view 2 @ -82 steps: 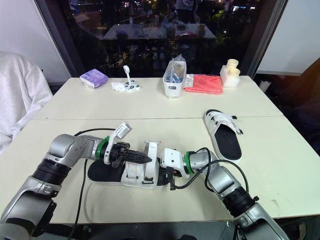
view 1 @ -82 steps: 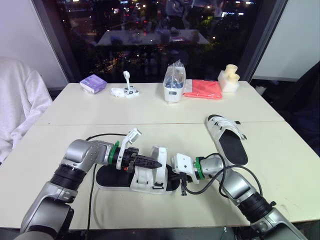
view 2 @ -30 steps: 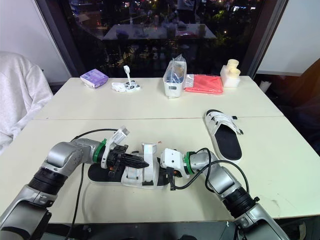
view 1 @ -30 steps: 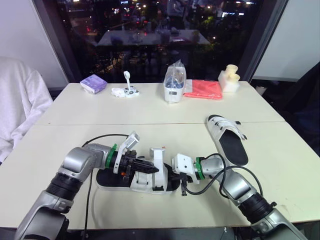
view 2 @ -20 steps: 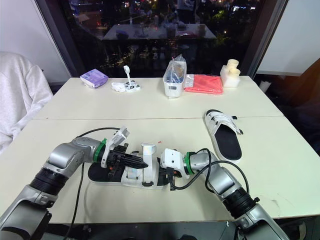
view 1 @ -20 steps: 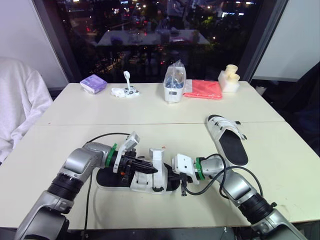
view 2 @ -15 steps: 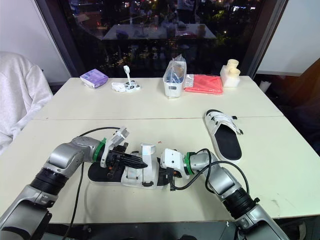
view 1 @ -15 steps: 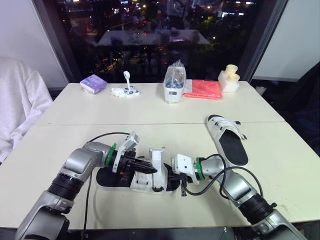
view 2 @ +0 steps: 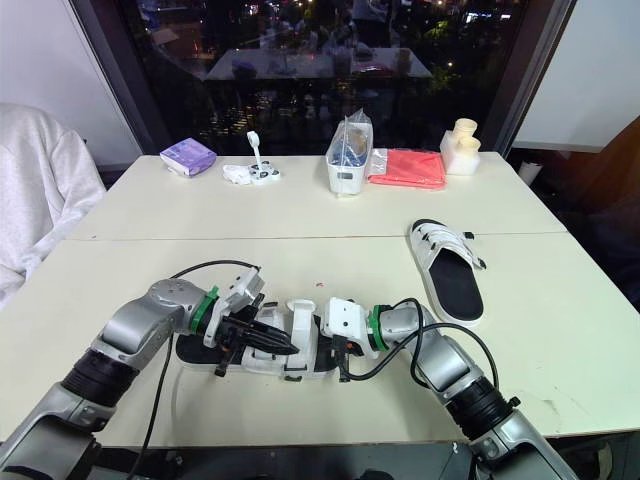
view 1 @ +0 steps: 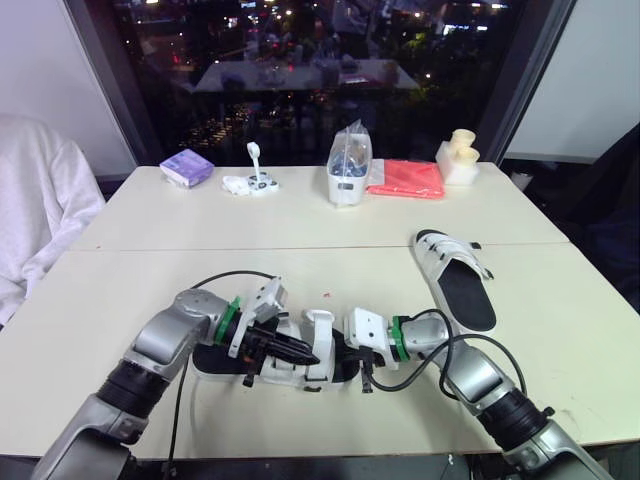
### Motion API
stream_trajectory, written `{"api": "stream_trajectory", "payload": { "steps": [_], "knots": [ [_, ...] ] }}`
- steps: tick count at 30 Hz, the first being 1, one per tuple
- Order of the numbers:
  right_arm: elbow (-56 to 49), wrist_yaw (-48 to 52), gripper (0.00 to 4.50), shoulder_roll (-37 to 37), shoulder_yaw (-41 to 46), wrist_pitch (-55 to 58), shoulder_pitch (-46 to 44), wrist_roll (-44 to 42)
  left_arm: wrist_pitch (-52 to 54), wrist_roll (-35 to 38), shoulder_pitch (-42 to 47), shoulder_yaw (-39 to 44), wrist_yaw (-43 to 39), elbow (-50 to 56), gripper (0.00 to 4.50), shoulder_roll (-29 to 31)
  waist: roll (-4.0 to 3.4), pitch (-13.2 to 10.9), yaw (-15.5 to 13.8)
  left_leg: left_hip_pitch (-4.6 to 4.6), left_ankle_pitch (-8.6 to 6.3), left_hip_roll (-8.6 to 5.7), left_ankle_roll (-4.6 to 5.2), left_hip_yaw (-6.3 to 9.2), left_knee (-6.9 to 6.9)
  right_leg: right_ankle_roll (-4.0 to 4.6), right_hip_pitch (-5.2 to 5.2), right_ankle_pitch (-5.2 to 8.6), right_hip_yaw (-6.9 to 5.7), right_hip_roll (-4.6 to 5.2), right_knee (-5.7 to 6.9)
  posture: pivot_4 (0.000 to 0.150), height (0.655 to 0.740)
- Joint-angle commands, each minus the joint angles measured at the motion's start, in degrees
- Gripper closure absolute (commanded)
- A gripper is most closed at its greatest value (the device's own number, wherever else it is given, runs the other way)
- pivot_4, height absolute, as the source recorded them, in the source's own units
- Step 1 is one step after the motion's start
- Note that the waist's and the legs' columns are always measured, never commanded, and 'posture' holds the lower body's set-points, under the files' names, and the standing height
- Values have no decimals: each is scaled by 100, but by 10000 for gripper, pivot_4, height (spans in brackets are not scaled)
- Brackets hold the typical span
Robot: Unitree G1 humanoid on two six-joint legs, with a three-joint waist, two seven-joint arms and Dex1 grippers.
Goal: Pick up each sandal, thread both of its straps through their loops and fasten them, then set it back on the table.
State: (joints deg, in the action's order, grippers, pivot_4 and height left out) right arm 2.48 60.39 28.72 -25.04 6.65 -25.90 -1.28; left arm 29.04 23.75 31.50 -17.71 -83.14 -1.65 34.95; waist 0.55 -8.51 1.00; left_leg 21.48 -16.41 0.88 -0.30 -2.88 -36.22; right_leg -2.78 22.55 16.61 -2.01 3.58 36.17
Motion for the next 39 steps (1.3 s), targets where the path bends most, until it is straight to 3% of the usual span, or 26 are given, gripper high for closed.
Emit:
{"api": "stream_trajectory", "payload": {
  "steps": [1, 10, 13, 20, 21, 25, 29, 39],
  "knots": [
    [510, -27, 45000, 155, -330, 371, 271, 486, -487, -340, -141, -162, -73, 83, 44516, 111, -1, 1, -1, 0, 0, 0, 0, 0, 0, 0, -1, 0, 0, 0, 0, 1500, 7400],
    [604, -84, 45000, 106, -327, 341, 196, 483, -1337, -780, -305, -278, -82, -70, 44516, 228, -5, 11, 6, -6, 0, 0, 0, 0, 0, 0, -5, 0, 0, 0, 0, 1500, 7400],
    [635, -110, 45000, 73, -344, 325, 198, 492, -1429, -804, -331, -204, 21, -56, 37151, 249, -7, 14, 12, -8, 0, 0, 0, 0, 0, 0, -6, 0, 0, 0, 2, 1500, 7400],
    [733, -96, 45000, 53, -350, 274, 143, 499, -781, -247, -475, 93, -505, 831, 2342, 1012, -5, 15, 27, -9, 1, 1, 1, 1, -1, 1, -4, 0, -2, 0, 12, 1500, 7400],
    [756, -94, 45000, 53, -348, 261, 129, 499, -685, -140, -495, 166, -547, 946, 495, 1128, -5, 15, 27, -9, 1, 1, 1, 0, -2, 1, -4, 0, -2, 0, 12, 1500, 7400],
    [828, -65, 45000, 62, -349, 207, 83, 503, -83, 486, -651, 563, -651, 1496, 495, 1591, -5, 15, 30, -10, 1, 1, 2, 0, -3, 1, -4, 1, -2, 0, 13, 1500, 7400],
    [870, -42, 45000, 53, -349, 163, 62, 511, 23, 606, -991, 670, -549, 1884, 495, 1783, -5, 15, 17, -10, 1, 1, 2, 0, -4, 1, -6, 1, -2, 0, 13, 1500, 7400],
    [860, -13, 45000, 39, -381, 149, 69, 521, -86, 60, -1582, 420, 723, 2084, 495, 1108, -4, 15, 14, -11, 2, 1, 3, 0, -6, 1, -7, 1, -2, 0, 14, 1500, 7400]
  ]
}}
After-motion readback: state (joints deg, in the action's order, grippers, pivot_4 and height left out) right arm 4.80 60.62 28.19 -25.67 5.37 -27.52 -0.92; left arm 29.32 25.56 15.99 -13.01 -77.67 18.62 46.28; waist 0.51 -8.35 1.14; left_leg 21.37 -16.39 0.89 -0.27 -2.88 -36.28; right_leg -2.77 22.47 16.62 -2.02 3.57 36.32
